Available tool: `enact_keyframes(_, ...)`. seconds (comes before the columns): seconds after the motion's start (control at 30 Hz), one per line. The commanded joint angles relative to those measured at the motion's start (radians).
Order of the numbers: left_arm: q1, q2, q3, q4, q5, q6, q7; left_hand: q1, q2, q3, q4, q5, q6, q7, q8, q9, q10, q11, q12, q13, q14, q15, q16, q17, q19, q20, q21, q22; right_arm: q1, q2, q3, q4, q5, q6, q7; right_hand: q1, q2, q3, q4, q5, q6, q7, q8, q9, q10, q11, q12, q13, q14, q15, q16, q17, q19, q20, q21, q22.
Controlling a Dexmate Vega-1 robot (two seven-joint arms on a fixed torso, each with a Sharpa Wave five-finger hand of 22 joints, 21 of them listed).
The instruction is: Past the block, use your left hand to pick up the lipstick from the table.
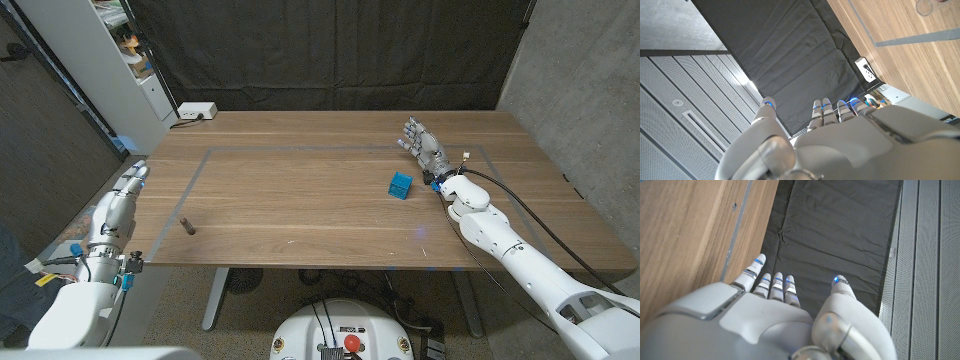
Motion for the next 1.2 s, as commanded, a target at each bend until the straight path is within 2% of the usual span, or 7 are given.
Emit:
enact_keyframes(0.03, 0.007, -0.015, -0.006, 0.008, 0.008, 0.006, 0.003, 0.012, 0.001, 0.0, -0.005, -0.005, 0.006, 0.0, -0.003, 0.005, 0.007, -0.001, 0.003, 0.005, 0.005, 0.0, 0.003, 0.003, -0.003, 0.01, 0.007, 0.002, -0.003, -0.002, -0.003, 0.0, -0.005, -0.001, 0.0, 0.005, 0.007, 0.002, -0.004, 0.007, 0.004, -0.006, -0.002, 0.006, -0.003, -0.004, 0.001, 0.003, 0.0, 0.009, 0.001, 0.003, -0.003, -0.001, 0.003, 0.004)
enact_keyframes(0.4, 0.001, -0.014, 0.001, 0.024, 0.009, 0.01, 0.007, 0.016, 0.001, 0.0, -0.005, -0.005, 0.011, -0.001, -0.002, 0.005, 0.012, -0.004, 0.004, 0.005, 0.007, -0.003, 0.004, 0.003, -0.005, 0.011, 0.006, 0.002, -0.006, -0.006, 0.0, -0.009, -0.001, -0.007, -0.002, 0.006, 0.007, 0.001, -0.005, 0.007, 0.005, -0.008, -0.002, 0.006, -0.001, -0.003, 0.001, 0.003, 0.004, 0.002, 0.002, 0.002, -0.004, -0.003, 0.003, 0.004)
enact_keyframes(1.2, 0.041, -0.027, -0.039, 0.005, 0.06, 0.048, 0.041, 0.031, 0.003, 0.004, -0.01, -0.005, 0.013, -0.003, -0.002, 0.006, 0.013, -0.008, 0.003, 0.005, 0.008, -0.004, 0.004, 0.003, -0.008, 0.015, 0.006, 0.002, -0.008, -0.003, -0.007, -0.019, -0.008, -0.013, -0.011, 0.005, 0.008, 0.001, -0.007, 0.008, 0.005, -0.007, -0.002, 0.006, -0.001, -0.005, 0.001, 0.003, 0.005, 0.002, 0.002, 0.002, -0.004, -0.003, 0.003, 0.004)
